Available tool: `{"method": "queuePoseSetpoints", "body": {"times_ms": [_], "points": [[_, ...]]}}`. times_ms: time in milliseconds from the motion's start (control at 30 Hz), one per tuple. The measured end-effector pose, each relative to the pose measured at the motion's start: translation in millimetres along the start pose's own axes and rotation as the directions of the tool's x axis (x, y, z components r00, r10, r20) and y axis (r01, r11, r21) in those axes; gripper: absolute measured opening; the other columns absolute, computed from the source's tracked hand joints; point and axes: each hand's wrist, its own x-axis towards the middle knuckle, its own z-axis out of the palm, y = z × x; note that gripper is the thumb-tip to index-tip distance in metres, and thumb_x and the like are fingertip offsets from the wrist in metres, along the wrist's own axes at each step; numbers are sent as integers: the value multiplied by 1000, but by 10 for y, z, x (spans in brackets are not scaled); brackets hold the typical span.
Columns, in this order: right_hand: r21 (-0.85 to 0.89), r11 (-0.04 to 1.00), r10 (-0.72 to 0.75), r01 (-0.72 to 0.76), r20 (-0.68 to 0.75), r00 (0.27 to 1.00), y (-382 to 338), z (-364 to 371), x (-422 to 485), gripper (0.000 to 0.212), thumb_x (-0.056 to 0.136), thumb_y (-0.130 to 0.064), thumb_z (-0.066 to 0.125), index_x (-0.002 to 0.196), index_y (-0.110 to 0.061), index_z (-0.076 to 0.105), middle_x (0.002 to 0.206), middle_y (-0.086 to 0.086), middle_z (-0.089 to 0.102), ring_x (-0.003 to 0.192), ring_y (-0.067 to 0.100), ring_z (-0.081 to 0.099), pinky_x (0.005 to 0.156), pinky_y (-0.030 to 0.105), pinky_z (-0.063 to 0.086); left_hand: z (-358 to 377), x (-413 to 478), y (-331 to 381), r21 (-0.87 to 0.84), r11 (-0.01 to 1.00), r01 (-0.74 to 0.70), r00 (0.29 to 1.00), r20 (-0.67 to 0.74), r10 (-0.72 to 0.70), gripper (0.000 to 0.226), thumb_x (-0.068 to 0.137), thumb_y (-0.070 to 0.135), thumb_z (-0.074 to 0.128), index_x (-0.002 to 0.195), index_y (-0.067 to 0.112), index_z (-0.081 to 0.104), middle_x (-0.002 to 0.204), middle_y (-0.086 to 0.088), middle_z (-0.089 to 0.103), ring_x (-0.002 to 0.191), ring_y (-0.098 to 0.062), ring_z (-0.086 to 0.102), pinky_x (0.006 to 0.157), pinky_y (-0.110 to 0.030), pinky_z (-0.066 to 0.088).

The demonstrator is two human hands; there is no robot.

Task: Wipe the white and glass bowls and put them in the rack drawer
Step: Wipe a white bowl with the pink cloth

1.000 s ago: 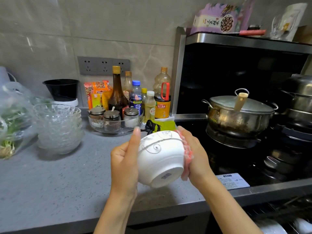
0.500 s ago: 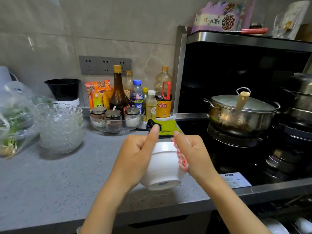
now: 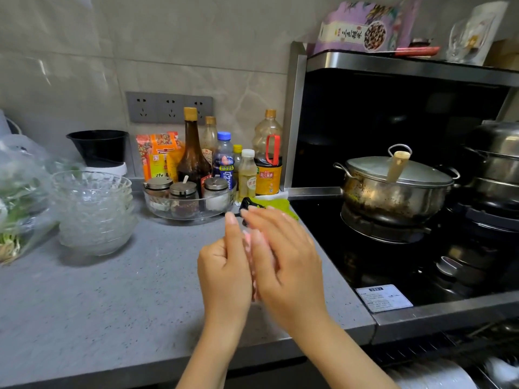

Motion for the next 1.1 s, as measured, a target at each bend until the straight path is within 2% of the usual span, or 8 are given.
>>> {"method": "queuePoseSetpoints", "body": {"times_ms": [200, 300, 400, 500, 600, 733, 933, 1100], "points": [[577, 637, 436, -511, 277, 856, 159, -150, 123, 50, 84, -47, 38, 115, -21, 67, 98, -2, 71, 91, 5, 65, 72, 15, 46, -66, 15, 47, -95, 992, 89, 995, -41, -93, 87, 79, 73, 48, 62, -11, 39, 57, -30, 50, 53, -37, 55, 56, -38, 38], [494, 784, 339, -377, 169, 926, 30, -142, 94, 41, 92, -41, 38, 118, -23, 65, 85, -1, 68, 77, 1, 63, 70, 16, 47, -42, 27, 87, -70, 996, 50, 998, -33, -53, 88, 83, 73, 45, 57, -12, 45, 55, -31, 51, 50, -40, 56, 52, -36, 39], [29, 1000, -7, 6, 28, 1000, -11, -68, 67, 38, 96, -32, 36, 116, -22, 67, 113, -13, 64, 111, 5, 56, 94, 30, 44, -6, 7, 115, 8, 999, -44, 999, 7, 44, 68, 82, 60, 39, 36, 11, 50, 33, -4, 45, 34, -13, 47, 41, -24, 35], [217, 970, 104, -113, 53, 993, 12, -107, 108, 36, 94, -35, 40, 101, -17, 70, 94, -8, 68, 90, 3, 60, 78, 24, 46, -30, -18, 90, -45, 999, 11, 1000, 29, -10, 65, 79, 60, 44, 40, 9, 47, 38, -5, 47, 37, -15, 47, 41, -24, 34], [658, 510, 489, -554, 308, 816, 17, -234, 196, 28, 88, -33, 53, 90, -7, 64, 65, 9, 58, 53, 11, 48, 47, 18, 38, -104, 4, 105, -184, 975, 124, 992, 19, -123, 75, 80, 62, 53, 58, -9, 47, 51, -13, 53, 47, -22, 56, 46, -25, 38], [781, 79, 606, -620, 456, 652, 231, -185, 141, 31, 71, -39, 59, 86, -12, 61, 63, -2, 62, 56, 12, 61, 55, 25, 49, -136, 63, 112, -322, 915, 243, 970, 64, -235, 51, 86, 49, 50, 49, 16, 60, 52, -5, 64, 47, -18, 63, 43, -25, 47], [739, 201, 671, -643, 375, 640, 305, -175, 85, 39, 76, -52, 66, 74, -13, 62, 60, 7, 57, 52, 22, 59, 54, 31, 44, -235, 227, 87, -21, 962, 272, 942, 209, -262, 61, 93, 59, 34, 76, 7, 63, 63, -1, 69, 59, -6, 66, 62, -17, 50], [682, 598, 463, -420, 134, 876, 275, -233, 121, 61, 94, -42, 45, 37, -21, 38, 34, -5, 33, 29, 7, 34, 36, 13, 28, -301, 244, -4, 337, 904, 262, 832, 396, -389, 89, 64, 81, 11, 131, 30, 41, 118, -3, 61, 96, -15, 63, 61, -22, 55]]}}
